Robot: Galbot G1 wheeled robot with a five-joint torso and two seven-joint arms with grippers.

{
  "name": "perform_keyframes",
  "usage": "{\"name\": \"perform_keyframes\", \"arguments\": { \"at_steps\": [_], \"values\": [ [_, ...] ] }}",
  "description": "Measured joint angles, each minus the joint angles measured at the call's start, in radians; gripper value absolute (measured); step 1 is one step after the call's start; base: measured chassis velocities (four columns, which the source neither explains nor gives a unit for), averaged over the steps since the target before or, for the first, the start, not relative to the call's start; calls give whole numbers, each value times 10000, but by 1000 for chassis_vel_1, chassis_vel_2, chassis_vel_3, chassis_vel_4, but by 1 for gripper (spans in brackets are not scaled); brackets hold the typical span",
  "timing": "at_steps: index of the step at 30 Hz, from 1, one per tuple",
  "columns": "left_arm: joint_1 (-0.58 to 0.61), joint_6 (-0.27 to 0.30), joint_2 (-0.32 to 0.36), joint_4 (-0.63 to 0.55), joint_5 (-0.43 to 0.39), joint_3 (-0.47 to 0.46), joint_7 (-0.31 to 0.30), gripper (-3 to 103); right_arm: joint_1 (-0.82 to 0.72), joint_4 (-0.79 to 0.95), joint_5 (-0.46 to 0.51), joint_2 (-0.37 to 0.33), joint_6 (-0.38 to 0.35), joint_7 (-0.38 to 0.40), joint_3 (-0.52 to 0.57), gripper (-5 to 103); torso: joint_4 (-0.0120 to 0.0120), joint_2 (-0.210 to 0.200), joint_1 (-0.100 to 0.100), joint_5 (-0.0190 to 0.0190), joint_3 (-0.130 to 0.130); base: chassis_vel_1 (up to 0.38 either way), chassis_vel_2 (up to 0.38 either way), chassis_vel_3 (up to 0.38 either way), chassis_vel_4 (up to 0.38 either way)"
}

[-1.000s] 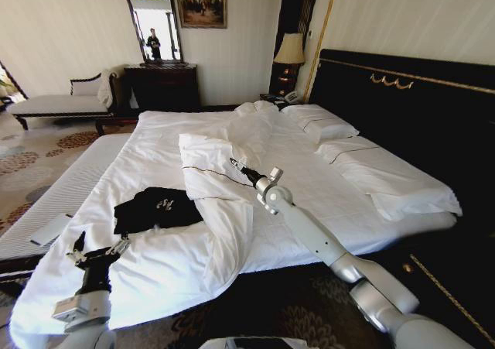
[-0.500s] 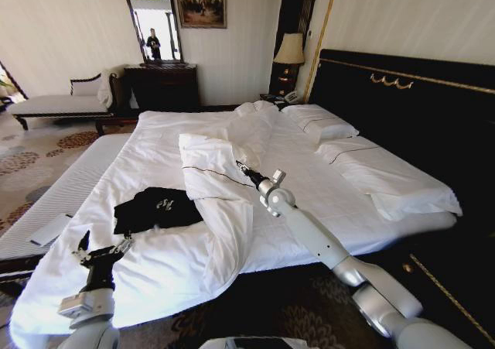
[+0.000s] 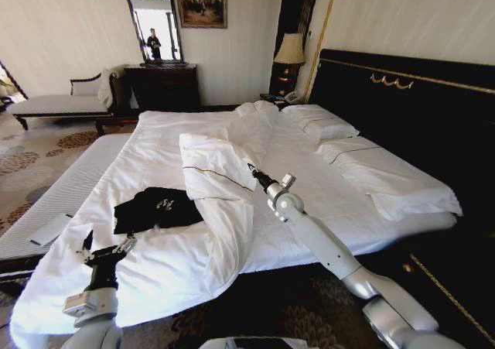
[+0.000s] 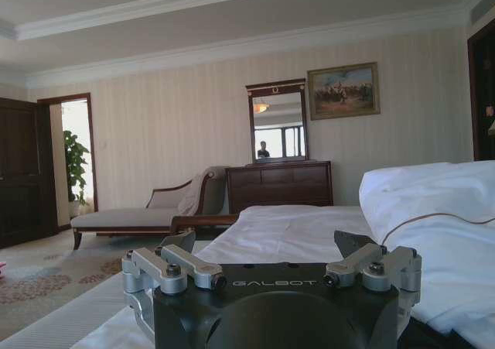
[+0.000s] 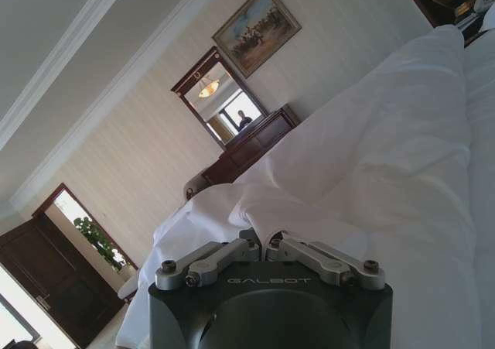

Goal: Fold the clothes on the bed.

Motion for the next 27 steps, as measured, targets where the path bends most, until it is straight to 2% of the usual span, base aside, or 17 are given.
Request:
{"name": "perform_keyframes", "arguments": {
  "at_steps": [4,10,13,15,20,27],
  "values": [
    [19,-15,-30,-138,-12,29,-11,100,-1073,1242,-183,-446,221,217,1041,0,1,0,0,-1,0,0,0,0,0],
    [23,-17,-30,-198,-36,59,-21,100,-2178,2228,-285,-713,345,221,1897,0,-1,0,0,-1,0,0,0,0,0],
    [24,-18,-41,-232,-38,112,-27,100,-3159,3025,-354,-854,386,221,2694,0,-2,0,0,0,0,0,0,0,0],
    [24,-19,-46,-247,-37,126,-27,100,-3315,3151,-367,-876,400,219,2854,0,0,0,0,-1,-1,0,0,0,0],
    [26,-23,-65,-349,-30,203,-29,100,-4465,3985,-546,-965,648,155,4199,0,-1,0,0,-1,0,0,0,0,0],
    [-19,-47,-62,-412,-68,231,-35,100,-5642,4898,-733,-846,920,91,5257,0,2,0,-1,-3,0,0,0,0,0]
  ]
}}
